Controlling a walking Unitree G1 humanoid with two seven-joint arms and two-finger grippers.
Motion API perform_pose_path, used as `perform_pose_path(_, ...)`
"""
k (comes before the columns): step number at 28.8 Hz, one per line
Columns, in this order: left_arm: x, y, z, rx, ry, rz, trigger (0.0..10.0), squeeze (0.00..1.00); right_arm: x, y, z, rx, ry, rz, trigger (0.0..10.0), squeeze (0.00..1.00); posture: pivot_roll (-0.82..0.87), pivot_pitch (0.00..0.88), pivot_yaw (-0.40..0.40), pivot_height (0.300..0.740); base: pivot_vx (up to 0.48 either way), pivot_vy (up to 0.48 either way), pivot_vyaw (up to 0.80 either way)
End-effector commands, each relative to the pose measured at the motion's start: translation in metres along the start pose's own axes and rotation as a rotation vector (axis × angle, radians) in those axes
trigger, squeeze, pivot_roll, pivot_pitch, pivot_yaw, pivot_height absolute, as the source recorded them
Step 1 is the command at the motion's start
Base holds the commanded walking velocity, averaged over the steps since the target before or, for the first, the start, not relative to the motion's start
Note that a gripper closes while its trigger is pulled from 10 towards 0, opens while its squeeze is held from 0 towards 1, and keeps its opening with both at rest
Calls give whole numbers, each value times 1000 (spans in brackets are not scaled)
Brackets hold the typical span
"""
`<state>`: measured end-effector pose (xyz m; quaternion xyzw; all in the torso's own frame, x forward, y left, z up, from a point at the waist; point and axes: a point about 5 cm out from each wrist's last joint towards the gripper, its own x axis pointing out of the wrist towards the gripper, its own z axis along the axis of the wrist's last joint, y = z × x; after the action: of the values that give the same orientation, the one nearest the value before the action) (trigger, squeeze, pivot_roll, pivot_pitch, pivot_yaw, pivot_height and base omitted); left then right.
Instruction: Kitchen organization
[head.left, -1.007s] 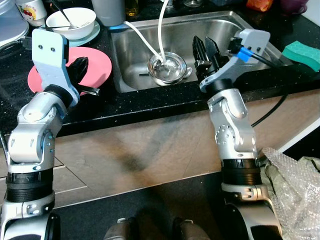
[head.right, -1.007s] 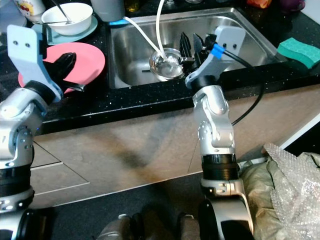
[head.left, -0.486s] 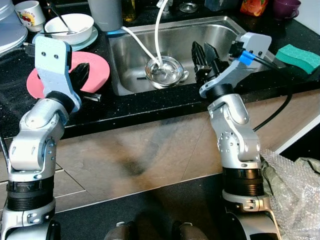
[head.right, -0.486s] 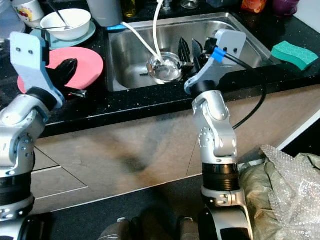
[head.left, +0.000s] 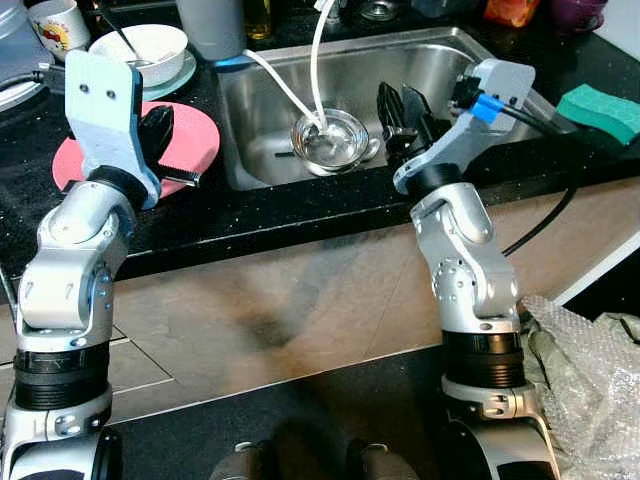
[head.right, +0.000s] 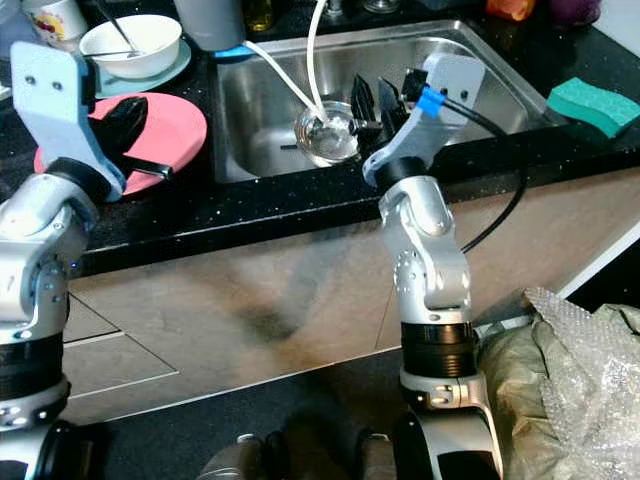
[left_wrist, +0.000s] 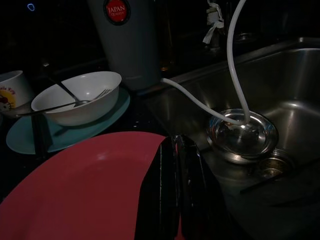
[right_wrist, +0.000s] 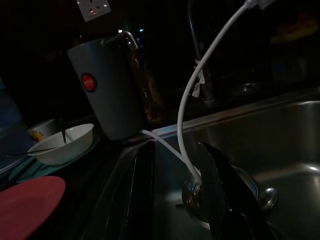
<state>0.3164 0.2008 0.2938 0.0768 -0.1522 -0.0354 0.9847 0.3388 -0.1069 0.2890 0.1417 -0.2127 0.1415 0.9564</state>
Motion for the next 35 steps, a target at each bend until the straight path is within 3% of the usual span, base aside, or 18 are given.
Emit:
perform_pose_path(1,-1,-1,4,0,-18,-11,10000,0,2,5,1,11,1,14,10000,0,70,232,27,740,0,0,0)
perform_pose_path(11,-6,-8,0,-41,14,-35,10000,0,1,5,-1,14,20,9,10000,0,55,205,20,740,0,0,0)
perform_pose_path(14,-7,-11,-4,-7,23,-31,10000,0,0,5,-2,2,33,18,10000,0,50,199,15,740,0,0,0)
perform_pose_path(27,-13,-18,-7,-16,48,-54,10000,0,-3,8,-6,-34,61,37,10000,0,47,191,16,740,0,0,0)
perform_pose_path(35,-14,-20,-7,-9,53,-67,10000,0,-5,7,-7,-62,75,36,10000,0,45,185,16,740,0,0,800)
